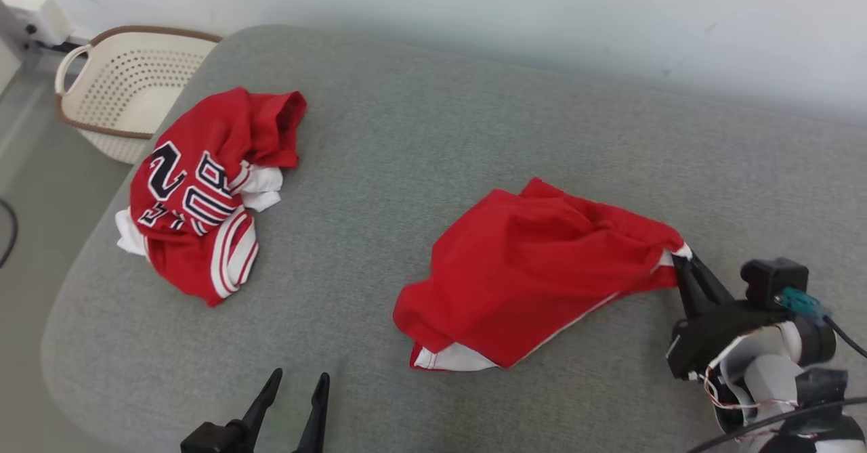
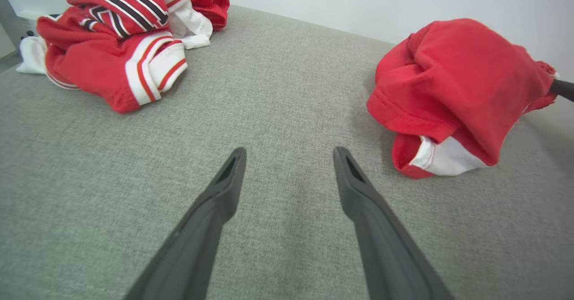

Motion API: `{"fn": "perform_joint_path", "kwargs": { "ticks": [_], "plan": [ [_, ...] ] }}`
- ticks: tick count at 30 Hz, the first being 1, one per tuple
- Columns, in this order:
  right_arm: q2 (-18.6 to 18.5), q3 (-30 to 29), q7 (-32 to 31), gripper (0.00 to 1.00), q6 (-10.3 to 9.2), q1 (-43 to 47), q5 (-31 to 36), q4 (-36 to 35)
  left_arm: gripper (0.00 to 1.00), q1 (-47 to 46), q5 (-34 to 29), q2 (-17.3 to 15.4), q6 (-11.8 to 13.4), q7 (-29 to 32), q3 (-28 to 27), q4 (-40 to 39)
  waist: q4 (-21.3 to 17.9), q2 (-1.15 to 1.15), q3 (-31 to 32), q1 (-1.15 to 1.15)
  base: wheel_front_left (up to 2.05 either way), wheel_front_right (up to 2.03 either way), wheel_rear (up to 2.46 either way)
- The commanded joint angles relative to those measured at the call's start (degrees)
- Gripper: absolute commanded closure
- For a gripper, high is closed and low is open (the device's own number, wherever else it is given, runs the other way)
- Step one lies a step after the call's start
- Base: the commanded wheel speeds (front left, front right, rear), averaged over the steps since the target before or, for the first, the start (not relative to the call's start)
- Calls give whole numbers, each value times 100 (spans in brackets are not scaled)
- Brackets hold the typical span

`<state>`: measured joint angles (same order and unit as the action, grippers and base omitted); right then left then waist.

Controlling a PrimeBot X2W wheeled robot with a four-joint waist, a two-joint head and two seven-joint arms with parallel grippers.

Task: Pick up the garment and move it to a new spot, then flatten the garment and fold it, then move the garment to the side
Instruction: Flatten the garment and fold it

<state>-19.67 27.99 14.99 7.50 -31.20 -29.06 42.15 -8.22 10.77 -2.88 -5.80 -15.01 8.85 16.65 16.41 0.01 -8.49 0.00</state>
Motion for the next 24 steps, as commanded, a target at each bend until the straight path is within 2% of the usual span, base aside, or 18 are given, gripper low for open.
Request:
{"fn": "perform_joint_path", "kwargs": {
  "ticks": [1,6,7,9,14,24],
  "plan": [
    [-36,-51,28,100,-2,133,63,-14,0,14,12,-2,-10,-27,32,-15,-178,-1,76,0,0,0,0],
    [-110,-223,28,100,-2,410,156,-12,0,-90,56,-3,-31,-27,179,-23,-472,-1,158,0,0,0,0],
    [-114,-281,28,86,-2,456,155,12,0,-106,56,-1,-37,-27,220,-24,-523,-1,172,0,0,0,0],
    [-90,-319,28,0,-2,534,194,87,0,-123,76,-3,-48,-27,266,-13,-630,-1,209,0,0,0,0],
    [-20,-449,28,0,-2,731,201,-110,0,-128,123,-2,-61,-27,381,-22,-882,-1,322,0,0,0,0],
    [163,-848,18,0,-2,1393,495,-973,0,-167,166,-4,-137,-27,625,-36,-1350,-1,537,0,0,0,0]
  ]
}}
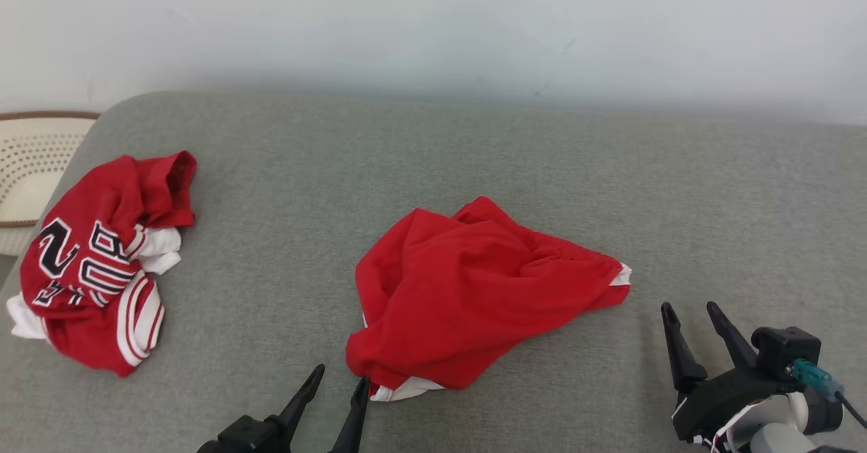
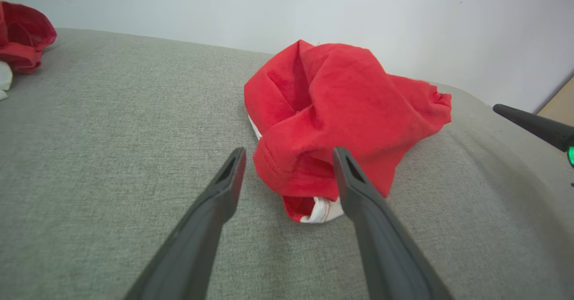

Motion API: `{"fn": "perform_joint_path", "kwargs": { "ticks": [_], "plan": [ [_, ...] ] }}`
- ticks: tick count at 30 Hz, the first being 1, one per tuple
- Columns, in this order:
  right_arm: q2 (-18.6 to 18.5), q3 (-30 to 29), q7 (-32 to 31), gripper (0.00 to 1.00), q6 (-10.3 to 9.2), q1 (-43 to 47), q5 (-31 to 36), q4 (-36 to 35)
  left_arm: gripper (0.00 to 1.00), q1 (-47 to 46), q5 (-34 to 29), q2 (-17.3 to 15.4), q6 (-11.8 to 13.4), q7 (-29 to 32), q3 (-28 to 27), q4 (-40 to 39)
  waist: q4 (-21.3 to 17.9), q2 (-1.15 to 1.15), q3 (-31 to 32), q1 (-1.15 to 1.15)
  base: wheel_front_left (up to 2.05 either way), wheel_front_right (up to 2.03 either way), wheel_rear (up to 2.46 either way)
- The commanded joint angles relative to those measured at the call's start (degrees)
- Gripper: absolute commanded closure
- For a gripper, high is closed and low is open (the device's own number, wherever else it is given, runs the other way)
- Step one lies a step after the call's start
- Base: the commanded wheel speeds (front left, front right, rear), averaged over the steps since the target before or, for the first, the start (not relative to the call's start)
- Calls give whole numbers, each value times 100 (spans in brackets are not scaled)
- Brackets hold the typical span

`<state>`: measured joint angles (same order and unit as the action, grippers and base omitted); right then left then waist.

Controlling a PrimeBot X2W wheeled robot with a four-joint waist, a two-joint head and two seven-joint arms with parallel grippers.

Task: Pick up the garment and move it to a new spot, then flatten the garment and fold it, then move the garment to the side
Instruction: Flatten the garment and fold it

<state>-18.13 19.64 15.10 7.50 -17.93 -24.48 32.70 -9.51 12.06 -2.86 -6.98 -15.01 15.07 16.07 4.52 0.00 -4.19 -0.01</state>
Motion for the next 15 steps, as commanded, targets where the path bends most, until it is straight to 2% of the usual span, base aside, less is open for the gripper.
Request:
{"fn": "perform_joint_path", "kwargs": {
  "ticks": [1,11,15],
  "plan": [
    [40,-36,7,0,-2,120,43,-73,0,-65,26,-5,-25,-27,31,39,-211,0,113,1,0,0,0],
    [209,16,6,0,-2,209,125,-190,0,-319,-155,-5,-40,-27,133,231,-872,0,56,1,0,0,0],
    [225,-11,6,0,-2,177,126,-203,0,-520,-296,-6,-9,-26,22,629,-1177,0,-56,1,0,0,0]
  ]
}}
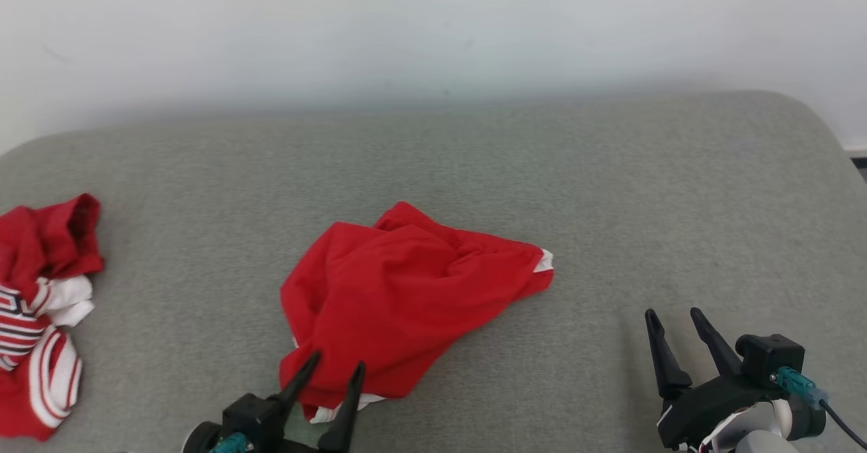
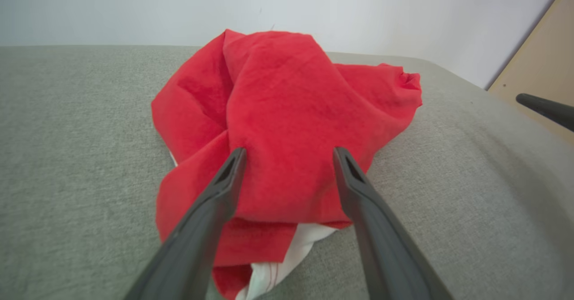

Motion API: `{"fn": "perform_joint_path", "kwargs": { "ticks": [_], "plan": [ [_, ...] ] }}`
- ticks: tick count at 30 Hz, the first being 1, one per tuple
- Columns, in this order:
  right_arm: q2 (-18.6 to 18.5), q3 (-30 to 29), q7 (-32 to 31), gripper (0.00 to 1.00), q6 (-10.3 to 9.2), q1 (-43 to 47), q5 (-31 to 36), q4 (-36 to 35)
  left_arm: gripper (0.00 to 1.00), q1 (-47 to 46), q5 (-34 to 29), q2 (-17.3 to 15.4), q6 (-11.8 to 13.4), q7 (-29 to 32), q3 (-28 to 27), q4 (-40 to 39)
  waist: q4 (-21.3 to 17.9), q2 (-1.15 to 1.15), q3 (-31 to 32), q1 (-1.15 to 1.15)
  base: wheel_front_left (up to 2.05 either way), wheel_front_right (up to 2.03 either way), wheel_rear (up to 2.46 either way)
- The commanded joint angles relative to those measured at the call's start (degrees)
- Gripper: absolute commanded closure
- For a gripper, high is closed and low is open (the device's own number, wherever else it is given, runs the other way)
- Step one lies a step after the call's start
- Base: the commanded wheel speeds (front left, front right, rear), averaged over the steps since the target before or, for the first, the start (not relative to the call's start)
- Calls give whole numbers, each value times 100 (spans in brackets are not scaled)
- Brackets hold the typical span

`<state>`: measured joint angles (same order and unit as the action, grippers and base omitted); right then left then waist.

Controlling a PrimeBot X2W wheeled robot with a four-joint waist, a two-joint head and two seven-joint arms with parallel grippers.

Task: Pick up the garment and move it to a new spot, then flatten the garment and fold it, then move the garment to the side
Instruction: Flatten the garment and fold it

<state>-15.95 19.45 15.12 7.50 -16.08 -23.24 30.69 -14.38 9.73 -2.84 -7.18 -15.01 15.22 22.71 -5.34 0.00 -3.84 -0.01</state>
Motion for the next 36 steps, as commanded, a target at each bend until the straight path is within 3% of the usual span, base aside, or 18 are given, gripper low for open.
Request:
{"fn": "perform_joint_path", "kwargs": {
  "ticks": [1,6,9,10,11,12,31,32,33,36],
  "plan": [
    [16,-11,4,0,-2,-24,-4,-12,0,-78,-70,-10,29,-26,-55,57,-252,0,-122,1,0,0,0],
    [44,-71,4,0,-2,-73,58,-70,0,-272,-361,-13,284,-26,-367,340,-428,0,-265,1,0,0,0],
    [69,-98,3,0,-2,-60,80,-87,0,-378,-436,-12,227,-26,-446,445,-466,0,-330,1,0,0,0],
    [78,-104,3,0,-2,-57,85,-92,22,-395,-421,-12,203,-26,-452,487,-472,0,-349,1,0,0,0],
    [89,-110,3,0,-2,-53,93,-96,85,-432,-418,-13,165,-26,-460,491,-473,0,-362,1,0,0,0],
    [100,-123,3,0,-2,-53,106,-103,100,-458,-385,-14,133,-26,-473,514,-469,0,-378,1,0,0,0],
    [258,-191,3,0,-2,-127,113,-71,100,-743,-554,-55,3,-26,-861,30,-229,0,-602,1,0,0,0],
    [258,-195,3,0,-2,-105,112,-57,61,-696,-535,-47,2,-26,-874,47,-208,0,-585,1,0,0,0],
    [259,-199,3,0,-2,-88,109,-46,0,-668,-501,-38,1,-26,-894,34,-183,0,-566,1,0,0,0],
    [283,-199,3,0,-2,-57,90,-4,0,-586,-373,-26,-11,-26,-873,109,-109,0,-503,1,0,0,0]
  ]
}}
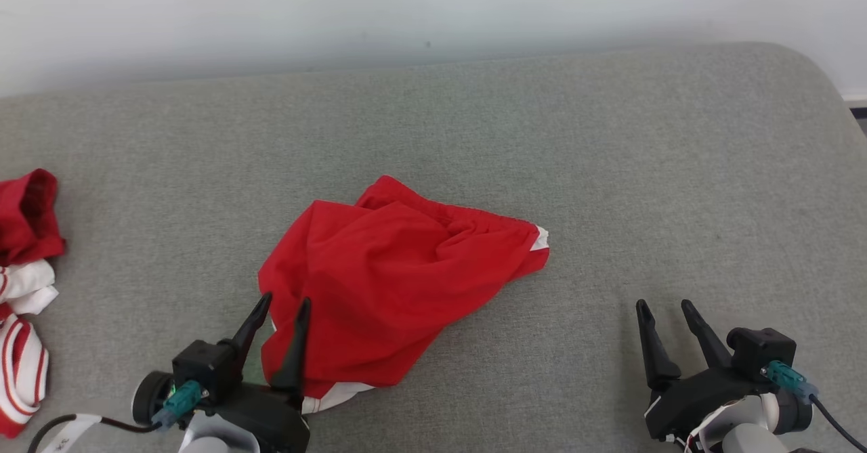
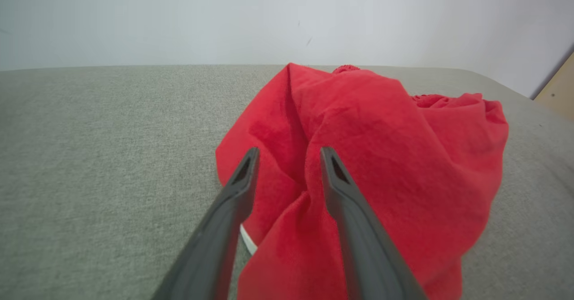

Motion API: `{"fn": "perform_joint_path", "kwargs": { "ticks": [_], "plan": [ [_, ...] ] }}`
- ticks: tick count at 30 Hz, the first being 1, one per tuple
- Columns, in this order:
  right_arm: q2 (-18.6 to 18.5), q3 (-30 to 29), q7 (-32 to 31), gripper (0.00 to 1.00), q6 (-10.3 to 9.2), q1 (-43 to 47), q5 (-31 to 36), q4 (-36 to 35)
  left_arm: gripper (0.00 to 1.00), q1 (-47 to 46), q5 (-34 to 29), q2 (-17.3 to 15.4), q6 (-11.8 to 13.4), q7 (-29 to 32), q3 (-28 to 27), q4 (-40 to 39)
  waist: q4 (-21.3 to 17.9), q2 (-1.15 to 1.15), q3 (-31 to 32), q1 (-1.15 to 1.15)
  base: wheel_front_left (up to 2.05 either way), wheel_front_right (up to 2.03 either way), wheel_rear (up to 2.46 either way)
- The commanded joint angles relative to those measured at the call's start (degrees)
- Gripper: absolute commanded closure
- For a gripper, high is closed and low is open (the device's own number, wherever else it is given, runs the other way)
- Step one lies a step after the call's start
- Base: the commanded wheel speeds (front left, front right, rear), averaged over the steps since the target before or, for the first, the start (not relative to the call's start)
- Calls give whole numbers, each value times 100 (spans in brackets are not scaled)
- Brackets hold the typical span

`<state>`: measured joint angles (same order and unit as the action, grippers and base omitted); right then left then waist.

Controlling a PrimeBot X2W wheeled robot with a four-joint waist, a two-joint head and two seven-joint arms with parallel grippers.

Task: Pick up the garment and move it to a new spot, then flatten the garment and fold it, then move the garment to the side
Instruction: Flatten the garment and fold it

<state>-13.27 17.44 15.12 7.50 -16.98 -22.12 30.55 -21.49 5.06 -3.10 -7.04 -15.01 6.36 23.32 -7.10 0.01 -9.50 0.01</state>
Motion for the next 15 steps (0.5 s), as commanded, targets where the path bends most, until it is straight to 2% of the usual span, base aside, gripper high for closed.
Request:
{"fn": "perform_joint_path", "kwargs": {
  "ticks": [1,7,15],
  "plan": [
    [15,2,3,0,-2,33,-22,10,0,126,93,1,-25,-26,14,48,67,-1,62,-1,0,0,0],
    [61,82,3,0,-2,53,-50,74,0,149,461,4,-41,-26,376,313,149,-1,130,-1,0,0,0],
    [55,176,3,0,-2,22,-85,128,0,-94,822,-264,-42,-26,947,750,65,-1,134,-1,0,0,0]
  ]
}}
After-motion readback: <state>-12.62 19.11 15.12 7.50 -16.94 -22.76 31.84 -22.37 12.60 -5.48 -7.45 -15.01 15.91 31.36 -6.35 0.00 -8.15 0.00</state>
